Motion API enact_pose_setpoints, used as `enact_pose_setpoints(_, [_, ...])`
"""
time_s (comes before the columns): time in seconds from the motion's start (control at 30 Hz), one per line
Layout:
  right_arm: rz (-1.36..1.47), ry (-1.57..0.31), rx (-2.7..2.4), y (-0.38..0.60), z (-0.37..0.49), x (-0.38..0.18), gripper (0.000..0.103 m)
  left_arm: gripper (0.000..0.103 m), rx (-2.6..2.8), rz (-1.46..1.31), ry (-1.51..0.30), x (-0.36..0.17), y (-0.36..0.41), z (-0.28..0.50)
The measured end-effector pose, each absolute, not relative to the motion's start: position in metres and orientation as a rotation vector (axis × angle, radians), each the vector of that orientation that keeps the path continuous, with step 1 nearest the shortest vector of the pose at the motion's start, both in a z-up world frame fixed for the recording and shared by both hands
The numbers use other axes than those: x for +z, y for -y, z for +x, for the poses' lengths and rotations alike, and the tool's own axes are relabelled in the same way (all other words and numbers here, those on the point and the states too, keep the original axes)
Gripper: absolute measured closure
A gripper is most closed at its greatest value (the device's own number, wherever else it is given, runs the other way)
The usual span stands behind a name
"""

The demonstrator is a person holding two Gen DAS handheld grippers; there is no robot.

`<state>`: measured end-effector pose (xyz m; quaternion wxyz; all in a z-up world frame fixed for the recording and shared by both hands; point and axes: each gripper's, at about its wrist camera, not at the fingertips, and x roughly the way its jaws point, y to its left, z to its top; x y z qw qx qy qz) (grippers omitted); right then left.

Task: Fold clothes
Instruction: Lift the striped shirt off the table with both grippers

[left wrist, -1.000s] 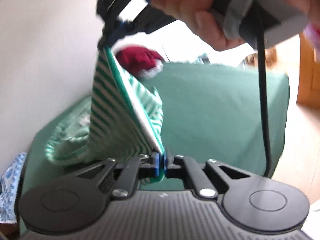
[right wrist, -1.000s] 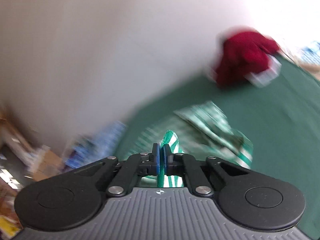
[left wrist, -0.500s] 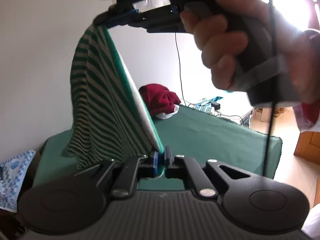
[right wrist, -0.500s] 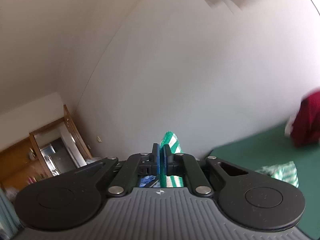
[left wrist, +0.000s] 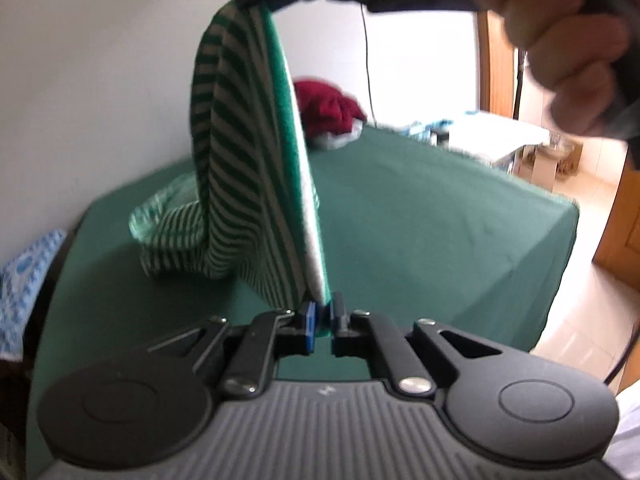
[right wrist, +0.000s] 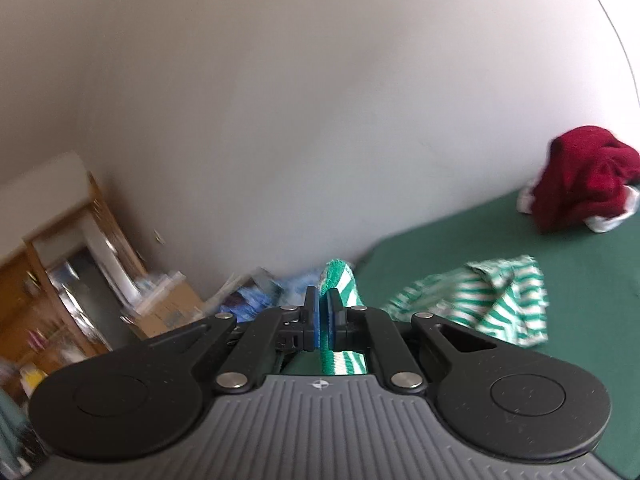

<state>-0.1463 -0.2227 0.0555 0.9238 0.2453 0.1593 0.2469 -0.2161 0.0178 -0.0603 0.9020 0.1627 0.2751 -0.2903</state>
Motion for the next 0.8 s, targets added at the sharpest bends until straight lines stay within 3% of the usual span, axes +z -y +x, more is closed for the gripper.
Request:
enact_pose_setpoints(0.37, [0.392, -0.389, 0.706, 0.211, -0.151, 0.041, 0.099, 0.101, -0.578, 0.335, -0.62, -0.072, -0.006, -0.216])
enact_pose_setpoints(0.6, [0.279, -0.434, 0.859, 0.198, -0.158, 0.036, 0.099, 0.095, -0.686, 0.433, -0.705, -0.1, 0.004, -0.207])
enact_pose_setpoints(0.77, [0.299, -0.472, 0.849, 0.208, -0.159, 0.029, 0.099, 0.085, -0.789, 0.473, -0.69, -0.101, 0.005, -0.201])
enact_pose_setpoints(0.8, [0.319, -0.473, 0.836, 0.214, -0.161, 0.029, 0.099, 0.077, -0.811, 0.47, -0.677, -0.099, -0.001, -0.203])
